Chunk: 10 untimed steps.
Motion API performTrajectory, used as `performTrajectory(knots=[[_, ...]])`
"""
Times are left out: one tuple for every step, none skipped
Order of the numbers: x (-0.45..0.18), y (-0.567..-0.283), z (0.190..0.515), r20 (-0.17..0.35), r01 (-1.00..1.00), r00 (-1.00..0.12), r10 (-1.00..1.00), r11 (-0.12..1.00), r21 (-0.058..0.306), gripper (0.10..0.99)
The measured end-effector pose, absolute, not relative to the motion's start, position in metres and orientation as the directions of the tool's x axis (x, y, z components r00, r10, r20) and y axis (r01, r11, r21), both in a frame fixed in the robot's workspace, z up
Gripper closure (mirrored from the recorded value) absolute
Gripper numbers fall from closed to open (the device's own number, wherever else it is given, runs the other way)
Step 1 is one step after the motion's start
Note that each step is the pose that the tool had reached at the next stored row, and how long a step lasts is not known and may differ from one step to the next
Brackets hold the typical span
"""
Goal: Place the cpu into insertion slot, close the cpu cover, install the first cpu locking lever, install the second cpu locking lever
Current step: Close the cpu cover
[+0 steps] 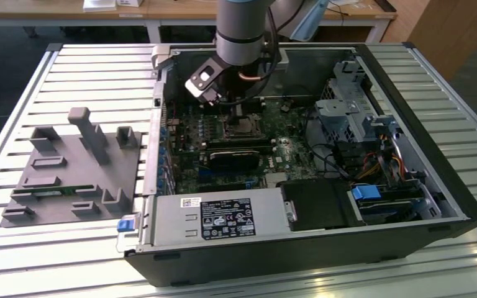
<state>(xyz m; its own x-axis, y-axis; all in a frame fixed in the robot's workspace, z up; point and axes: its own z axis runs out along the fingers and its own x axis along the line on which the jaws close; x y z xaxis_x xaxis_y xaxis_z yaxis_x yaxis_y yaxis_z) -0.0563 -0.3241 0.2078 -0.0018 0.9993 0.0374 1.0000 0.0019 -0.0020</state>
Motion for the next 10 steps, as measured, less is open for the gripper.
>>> performTrajectory(knots=[[-0.055, -0.324, 0.208, 0.037, 1.000, -0.002, 0.999, 0.002, -0.002, 0.980], [-0.054, -0.324, 0.208, 0.037, 1.000, -0.002, 0.999, 0.002, -0.003, 0.980], [-0.053, -0.324, 0.208, 0.037, 1.000, -0.002, 0.999, 0.002, -0.003, 0.980], [-0.052, -0.324, 0.208, 0.037, 1.000, -0.002, 0.999, 0.002, -0.003, 0.980], [-0.051, -0.324, 0.208, 0.037, 1.000, -0.002, 0.999, 0.002, -0.003, 0.980], [-0.050, -0.324, 0.208, 0.037, 1.000, -0.002, 0.999, 0.002, -0.003, 0.980], [-0.049, -0.324, 0.208, 0.037, 1.000, -0.002, 0.999, 0.002, -0.003, 0.980], [-0.048, -0.324, 0.208, 0.037, 1.000, -0.002, 0.999, 0.002, -0.003, 0.980], [-0.047, -0.324, 0.208, 0.037, 1.000, -0.002, 0.999, 0.002, -0.003, 0.980], [-0.045, -0.324, 0.208, 0.037, 1.000, -0.002, 0.999, 0.002, -0.003, 0.980]])
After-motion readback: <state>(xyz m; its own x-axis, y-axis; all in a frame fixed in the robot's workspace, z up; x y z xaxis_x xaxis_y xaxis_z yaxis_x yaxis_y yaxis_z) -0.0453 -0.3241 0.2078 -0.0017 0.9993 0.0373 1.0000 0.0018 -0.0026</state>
